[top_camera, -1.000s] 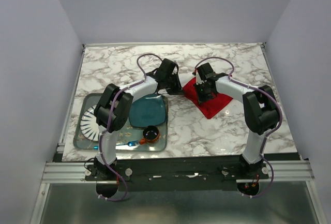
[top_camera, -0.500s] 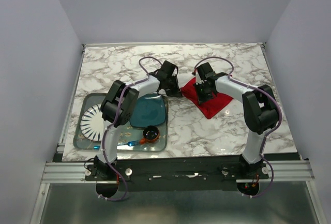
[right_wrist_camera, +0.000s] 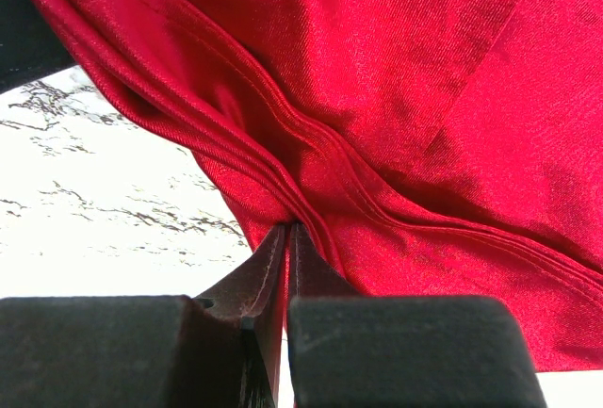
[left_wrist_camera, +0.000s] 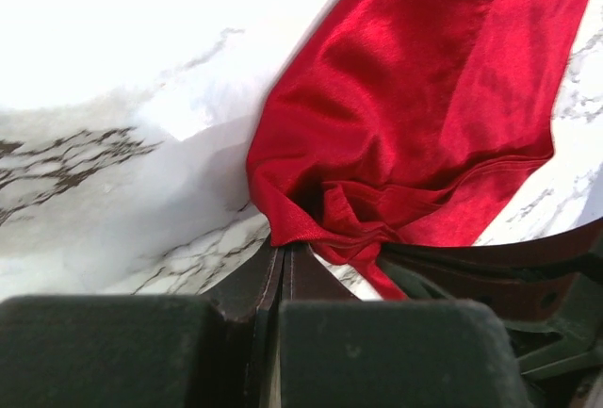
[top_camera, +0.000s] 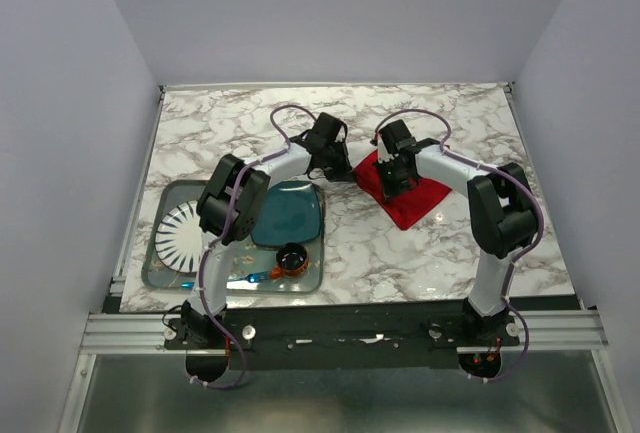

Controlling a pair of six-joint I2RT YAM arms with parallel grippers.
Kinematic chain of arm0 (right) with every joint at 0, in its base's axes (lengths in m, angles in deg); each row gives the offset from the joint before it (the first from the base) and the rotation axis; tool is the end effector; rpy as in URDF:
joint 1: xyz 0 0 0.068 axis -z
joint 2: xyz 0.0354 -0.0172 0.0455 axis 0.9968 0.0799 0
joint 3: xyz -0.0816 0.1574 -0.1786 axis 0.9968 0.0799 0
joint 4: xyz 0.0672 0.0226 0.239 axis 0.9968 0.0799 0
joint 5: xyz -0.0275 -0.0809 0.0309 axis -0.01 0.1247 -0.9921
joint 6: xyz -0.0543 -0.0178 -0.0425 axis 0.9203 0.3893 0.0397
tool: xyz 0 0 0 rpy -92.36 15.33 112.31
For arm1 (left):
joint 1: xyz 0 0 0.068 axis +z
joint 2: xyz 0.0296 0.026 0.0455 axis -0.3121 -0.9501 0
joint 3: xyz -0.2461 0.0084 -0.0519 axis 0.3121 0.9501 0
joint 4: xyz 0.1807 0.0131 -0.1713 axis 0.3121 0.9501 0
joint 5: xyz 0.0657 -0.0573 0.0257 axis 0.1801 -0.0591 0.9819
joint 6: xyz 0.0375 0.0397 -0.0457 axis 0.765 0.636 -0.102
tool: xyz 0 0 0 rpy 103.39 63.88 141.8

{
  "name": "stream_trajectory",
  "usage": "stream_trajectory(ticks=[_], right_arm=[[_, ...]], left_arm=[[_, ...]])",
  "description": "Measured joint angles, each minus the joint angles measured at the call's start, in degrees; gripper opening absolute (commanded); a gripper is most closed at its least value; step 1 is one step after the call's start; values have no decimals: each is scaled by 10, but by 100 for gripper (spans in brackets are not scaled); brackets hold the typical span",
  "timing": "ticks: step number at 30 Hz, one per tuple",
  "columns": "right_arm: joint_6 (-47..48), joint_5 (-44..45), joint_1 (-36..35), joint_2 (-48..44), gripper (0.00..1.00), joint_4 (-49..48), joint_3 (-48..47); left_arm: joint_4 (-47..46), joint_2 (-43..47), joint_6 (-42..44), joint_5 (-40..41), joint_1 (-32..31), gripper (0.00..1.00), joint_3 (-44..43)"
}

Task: Fold the napkin, place the utensils inside, and roll it up
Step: Roll the napkin with the utensil

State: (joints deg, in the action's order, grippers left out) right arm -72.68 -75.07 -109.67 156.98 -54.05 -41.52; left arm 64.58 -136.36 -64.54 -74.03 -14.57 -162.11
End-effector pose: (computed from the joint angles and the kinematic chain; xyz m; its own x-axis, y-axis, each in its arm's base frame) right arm 0.3376 0.1562 0.1312 -0.8822 -0.3050 -0.3588 -0.3574 0.9298 0.0883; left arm 0.3818 -0.2654 0.1334 -0.9299 -0.2524 -0.2674 -0.0309 0.7782 -0.6272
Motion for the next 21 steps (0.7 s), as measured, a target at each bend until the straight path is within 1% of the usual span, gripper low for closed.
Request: stream_trajectory(ticks=[9,14,16,19,21], right_arm=[[3,0,0,5,12,5,-8],[4,0,0,9,12,5,-14],[4,0,0,10,12,6,-15],[5,0,0,11,12,6,-16],[5,0,0,12,12,7,-18]], left_arm=[[-12,-12,-15,-12,-4,4,-21],[-23,-35,-27,-21,-4,4,-45],[-25,-39,-31,-22,-4,6,-45],[-33,-41,-38,-24,-4,11,-42],[-47,-41,-43,-26,-4,12,-38]])
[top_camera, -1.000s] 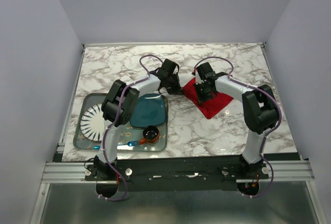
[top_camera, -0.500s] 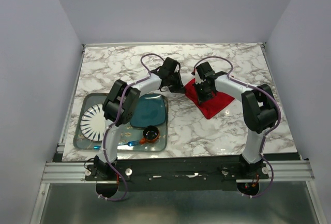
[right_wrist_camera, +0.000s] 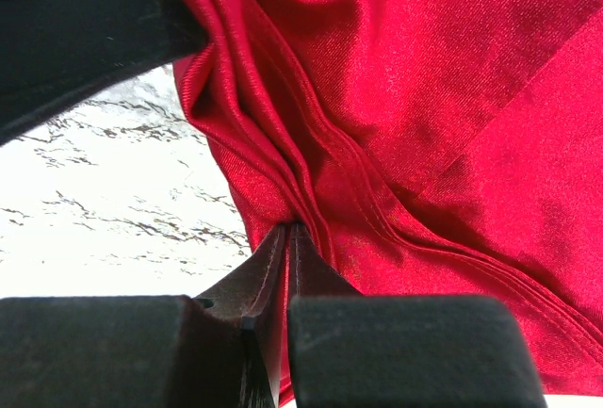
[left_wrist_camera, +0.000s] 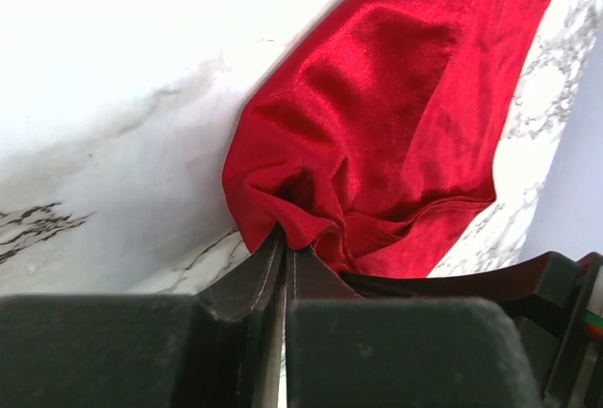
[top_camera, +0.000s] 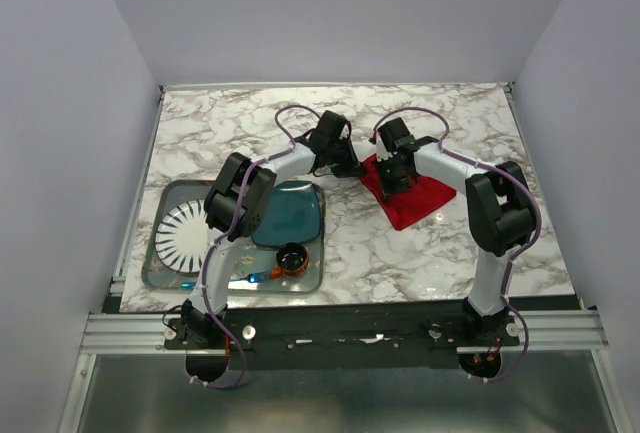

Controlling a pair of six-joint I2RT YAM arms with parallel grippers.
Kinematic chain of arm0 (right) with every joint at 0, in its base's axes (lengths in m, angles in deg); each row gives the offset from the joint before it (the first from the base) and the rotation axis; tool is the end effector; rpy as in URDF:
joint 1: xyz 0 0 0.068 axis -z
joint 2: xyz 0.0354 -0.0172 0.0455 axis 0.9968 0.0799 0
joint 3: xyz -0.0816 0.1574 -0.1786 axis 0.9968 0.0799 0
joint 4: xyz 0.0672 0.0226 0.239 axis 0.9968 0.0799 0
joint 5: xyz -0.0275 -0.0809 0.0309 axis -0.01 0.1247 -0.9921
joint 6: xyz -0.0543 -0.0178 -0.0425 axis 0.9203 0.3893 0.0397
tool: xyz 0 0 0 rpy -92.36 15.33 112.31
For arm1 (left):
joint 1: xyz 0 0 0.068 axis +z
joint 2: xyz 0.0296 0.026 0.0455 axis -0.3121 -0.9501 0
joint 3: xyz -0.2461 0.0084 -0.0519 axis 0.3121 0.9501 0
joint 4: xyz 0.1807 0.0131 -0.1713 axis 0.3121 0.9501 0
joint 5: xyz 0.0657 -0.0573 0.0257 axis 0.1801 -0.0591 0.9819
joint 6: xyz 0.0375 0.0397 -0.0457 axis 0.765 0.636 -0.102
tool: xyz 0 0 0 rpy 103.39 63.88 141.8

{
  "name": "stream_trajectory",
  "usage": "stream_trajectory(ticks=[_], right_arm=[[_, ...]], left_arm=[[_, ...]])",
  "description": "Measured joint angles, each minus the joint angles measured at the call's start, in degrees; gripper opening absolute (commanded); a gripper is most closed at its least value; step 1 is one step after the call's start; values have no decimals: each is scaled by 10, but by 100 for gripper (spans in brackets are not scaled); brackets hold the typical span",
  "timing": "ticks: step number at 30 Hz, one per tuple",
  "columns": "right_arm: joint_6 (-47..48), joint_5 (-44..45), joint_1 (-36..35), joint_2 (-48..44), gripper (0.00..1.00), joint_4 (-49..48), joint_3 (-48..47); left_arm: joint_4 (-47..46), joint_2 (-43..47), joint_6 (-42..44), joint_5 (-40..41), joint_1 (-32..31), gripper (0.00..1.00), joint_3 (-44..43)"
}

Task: Fold the napkin, place the utensils inside, and roll it up
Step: Roll the napkin with the utensil

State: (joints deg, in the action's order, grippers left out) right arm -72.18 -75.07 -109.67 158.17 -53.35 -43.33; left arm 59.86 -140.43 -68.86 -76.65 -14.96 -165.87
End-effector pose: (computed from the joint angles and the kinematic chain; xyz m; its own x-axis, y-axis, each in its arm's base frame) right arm 0.3426 0.1585 0.1319 -0.8795 -0.3133 -0.3583 -0.3650 0.9271 0.0851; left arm 0.3956 -0.2813 0.1294 -0.9257 -0.2916 -0.2411 -0.0420 0.7124 -0.7005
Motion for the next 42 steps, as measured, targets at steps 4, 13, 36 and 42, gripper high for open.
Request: stream_trajectory(ticks=[4,13,36,42], right_arm=[[1,0,0,2,12,1,-2],[1,0,0,4,12,4,-5],[1,0,0,10,12,11,-14],[1,0,2,14,12,11,-19]], left_arm=[[-30,0,-15,-9,0,13,12],[-76,-7,-58,-19,-6,15,19],[-78,-28,-56,-17,-7,17,7],[-61,-59,-64,-23,-7,8,-37]])
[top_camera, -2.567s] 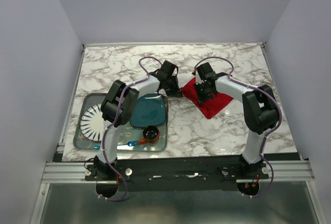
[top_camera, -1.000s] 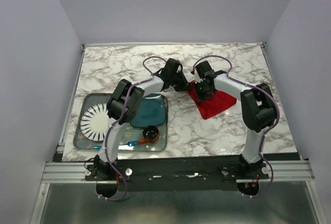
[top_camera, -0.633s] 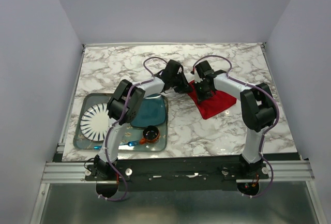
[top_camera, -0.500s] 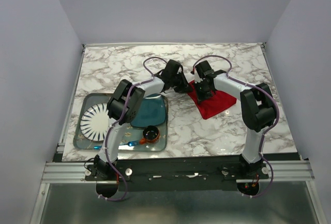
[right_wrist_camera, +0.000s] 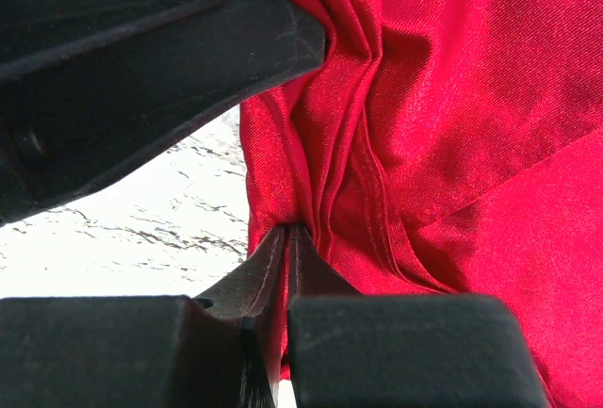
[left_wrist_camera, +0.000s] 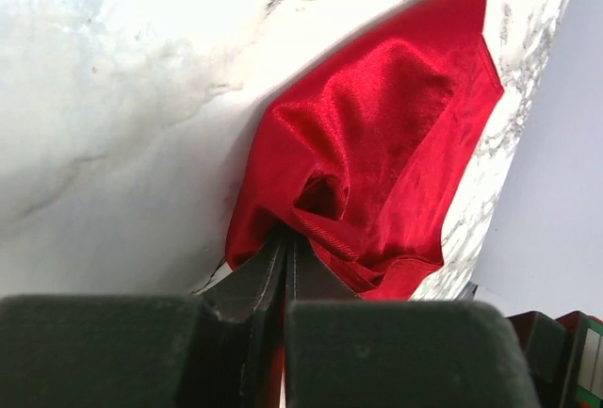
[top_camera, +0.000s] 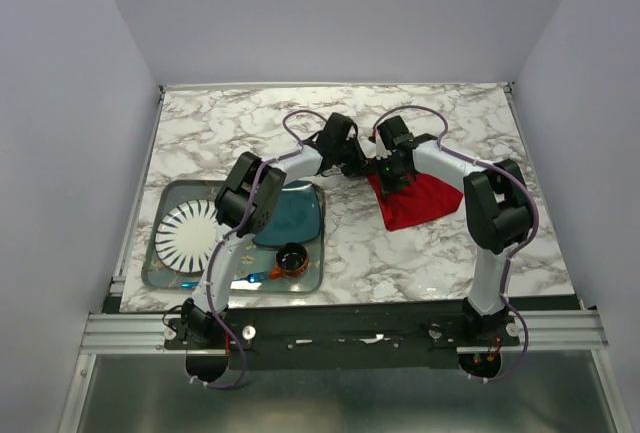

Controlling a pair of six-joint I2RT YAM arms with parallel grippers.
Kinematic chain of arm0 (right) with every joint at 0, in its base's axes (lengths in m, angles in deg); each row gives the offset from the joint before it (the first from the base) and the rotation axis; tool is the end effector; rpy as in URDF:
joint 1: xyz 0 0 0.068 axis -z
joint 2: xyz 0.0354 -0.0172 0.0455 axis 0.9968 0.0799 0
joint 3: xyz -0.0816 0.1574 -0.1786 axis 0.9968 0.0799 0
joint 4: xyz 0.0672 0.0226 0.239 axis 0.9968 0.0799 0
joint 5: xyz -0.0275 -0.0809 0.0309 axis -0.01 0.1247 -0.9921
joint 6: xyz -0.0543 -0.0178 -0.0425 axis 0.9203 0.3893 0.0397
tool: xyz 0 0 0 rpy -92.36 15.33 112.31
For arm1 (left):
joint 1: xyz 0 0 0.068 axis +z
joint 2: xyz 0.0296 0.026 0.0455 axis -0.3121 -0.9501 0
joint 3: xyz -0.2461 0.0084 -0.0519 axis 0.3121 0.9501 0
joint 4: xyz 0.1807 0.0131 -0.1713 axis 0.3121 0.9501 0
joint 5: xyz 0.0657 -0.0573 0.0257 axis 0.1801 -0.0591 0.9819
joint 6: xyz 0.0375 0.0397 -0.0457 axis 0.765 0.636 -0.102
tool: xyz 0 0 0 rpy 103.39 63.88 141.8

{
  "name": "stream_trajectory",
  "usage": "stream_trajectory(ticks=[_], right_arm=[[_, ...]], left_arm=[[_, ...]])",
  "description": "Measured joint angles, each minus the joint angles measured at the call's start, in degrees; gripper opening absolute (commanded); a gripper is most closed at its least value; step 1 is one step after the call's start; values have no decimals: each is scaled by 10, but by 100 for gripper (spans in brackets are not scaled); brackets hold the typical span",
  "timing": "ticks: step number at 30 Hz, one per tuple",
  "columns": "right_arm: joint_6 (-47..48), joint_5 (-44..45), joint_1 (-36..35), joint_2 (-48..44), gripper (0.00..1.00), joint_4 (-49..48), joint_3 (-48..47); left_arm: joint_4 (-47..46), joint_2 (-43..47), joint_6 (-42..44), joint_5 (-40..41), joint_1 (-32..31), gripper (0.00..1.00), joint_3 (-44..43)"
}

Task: Fold the napkin, place the utensils inside, and roll it up
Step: Roll the napkin with the utensil

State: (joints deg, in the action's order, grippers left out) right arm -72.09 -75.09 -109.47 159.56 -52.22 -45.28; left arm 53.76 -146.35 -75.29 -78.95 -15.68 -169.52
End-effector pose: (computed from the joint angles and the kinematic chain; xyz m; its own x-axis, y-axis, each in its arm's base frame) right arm 0.3478 0.1594 0.1314 -0.8832 -0.3132 -0.3491 -0.3625 0.9282 0.0844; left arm 0.4080 -0.2996 0.1110 -0.9231 -0.3413 -0.1770 -0.0879 0.6355 -0.7671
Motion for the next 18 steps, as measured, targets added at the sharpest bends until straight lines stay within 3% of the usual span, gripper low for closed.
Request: stream_trajectory(ticks=[5,9,18], right_arm=[[2,-1,0,2,12,3,-3],[7,-2,0,4,12,6,-6],[23,-9,0,9,12,9,-14]], left_arm=[[25,3,1,14,0,6,-5],[33,38,9,38,5,6,48],[45,77,29,50,21,23,91]])
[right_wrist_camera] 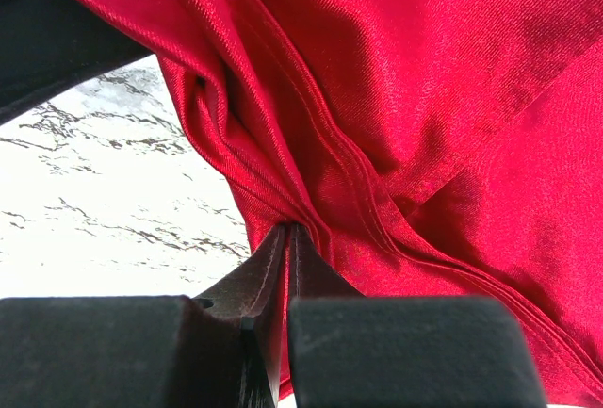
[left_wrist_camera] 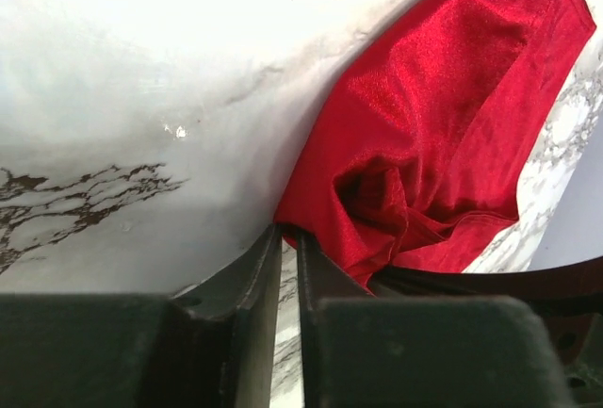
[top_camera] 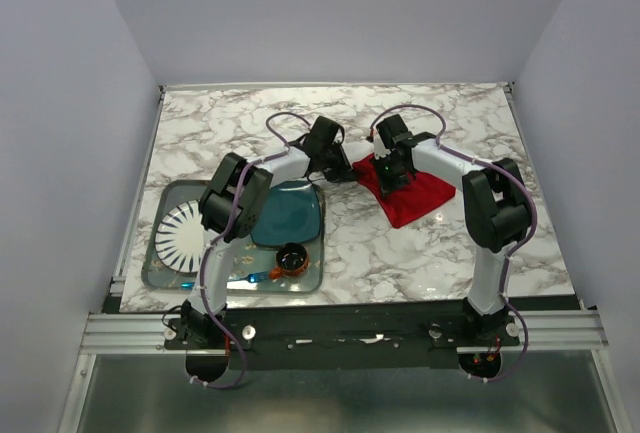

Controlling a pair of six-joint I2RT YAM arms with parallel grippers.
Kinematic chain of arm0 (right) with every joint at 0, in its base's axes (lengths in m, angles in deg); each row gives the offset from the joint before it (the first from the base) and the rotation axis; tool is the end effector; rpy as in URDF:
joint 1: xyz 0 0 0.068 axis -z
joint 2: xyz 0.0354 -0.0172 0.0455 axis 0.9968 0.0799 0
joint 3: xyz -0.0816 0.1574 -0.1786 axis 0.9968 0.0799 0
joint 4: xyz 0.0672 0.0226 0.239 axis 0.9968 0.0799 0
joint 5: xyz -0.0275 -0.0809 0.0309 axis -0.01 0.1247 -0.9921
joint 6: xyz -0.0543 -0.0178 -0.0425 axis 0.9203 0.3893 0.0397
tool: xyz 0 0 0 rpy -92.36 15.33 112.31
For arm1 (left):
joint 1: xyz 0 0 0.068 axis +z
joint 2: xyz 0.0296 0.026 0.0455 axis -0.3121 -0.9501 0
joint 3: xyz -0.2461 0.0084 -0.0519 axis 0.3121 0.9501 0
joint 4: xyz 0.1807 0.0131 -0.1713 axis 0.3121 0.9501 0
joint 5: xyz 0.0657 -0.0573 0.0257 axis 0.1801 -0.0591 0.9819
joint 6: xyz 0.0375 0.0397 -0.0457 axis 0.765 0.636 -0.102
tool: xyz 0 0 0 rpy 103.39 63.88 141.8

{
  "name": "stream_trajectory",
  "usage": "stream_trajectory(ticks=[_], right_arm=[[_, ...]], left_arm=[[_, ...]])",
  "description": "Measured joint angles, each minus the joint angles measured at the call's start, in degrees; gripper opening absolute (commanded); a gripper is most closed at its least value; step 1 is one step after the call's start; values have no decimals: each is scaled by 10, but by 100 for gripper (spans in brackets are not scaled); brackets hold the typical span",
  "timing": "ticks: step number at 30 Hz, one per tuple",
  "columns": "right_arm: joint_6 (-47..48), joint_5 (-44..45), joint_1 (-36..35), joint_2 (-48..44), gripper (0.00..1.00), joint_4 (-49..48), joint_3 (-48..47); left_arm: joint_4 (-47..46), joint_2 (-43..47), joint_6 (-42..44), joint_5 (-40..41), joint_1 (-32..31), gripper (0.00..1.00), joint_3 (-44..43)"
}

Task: Fold the napkin, place the utensils inside, and roll it up
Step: Roll the napkin with the utensil

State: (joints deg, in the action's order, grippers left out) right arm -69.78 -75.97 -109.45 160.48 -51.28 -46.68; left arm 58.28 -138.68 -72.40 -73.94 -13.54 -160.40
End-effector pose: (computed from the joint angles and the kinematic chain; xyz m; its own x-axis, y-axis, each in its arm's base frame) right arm 0.3505 0.1614 0.1315 -0.8707 -0.3513 -0.3442 -0.4014 0.9120 0.0845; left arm 0.3914 -0.2614 0.1155 -0.9035 -0.3776 -0.2028 -0.1488 0.7200 -0.6778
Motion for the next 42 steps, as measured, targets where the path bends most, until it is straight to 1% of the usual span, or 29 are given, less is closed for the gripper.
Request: stream_trajectory(ticks=[3,8,14,21,29,34,38,40,41,42], right_arm=[[1,-1,0,1,12,1,-1],[3,-5,2,4,12,6,-6],[3,-7,3,5,12,7,-7],[4,-8,3,9,12,13,-13],[5,-8,3,13,12,20,-19],[4,-8,3,14,12,20,-22],[4,-8,3,14,12,20,-22],[4,-8,4,14,12,20,-22],[4,-9,4,15,12,20,-22],[4,-9,4,15,12,20,-22]], left_arm=[[-1,9,5,0,0,27,10],[-4,19,4,-8,2,27,20],[-29,17,-12,-32,3,23,19],[-78,10,-40,-56,2,22,15],[-111,-47,-71,-65,1,22,-25],[-124,-62,-80,-68,-1,23,-40],[-124,-63,-76,-67,-2,29,-42],[-124,-62,-73,-67,-2,32,-42],[-124,-61,-68,-67,-2,36,-42],[-122,-58,-62,-65,-2,37,-42]])
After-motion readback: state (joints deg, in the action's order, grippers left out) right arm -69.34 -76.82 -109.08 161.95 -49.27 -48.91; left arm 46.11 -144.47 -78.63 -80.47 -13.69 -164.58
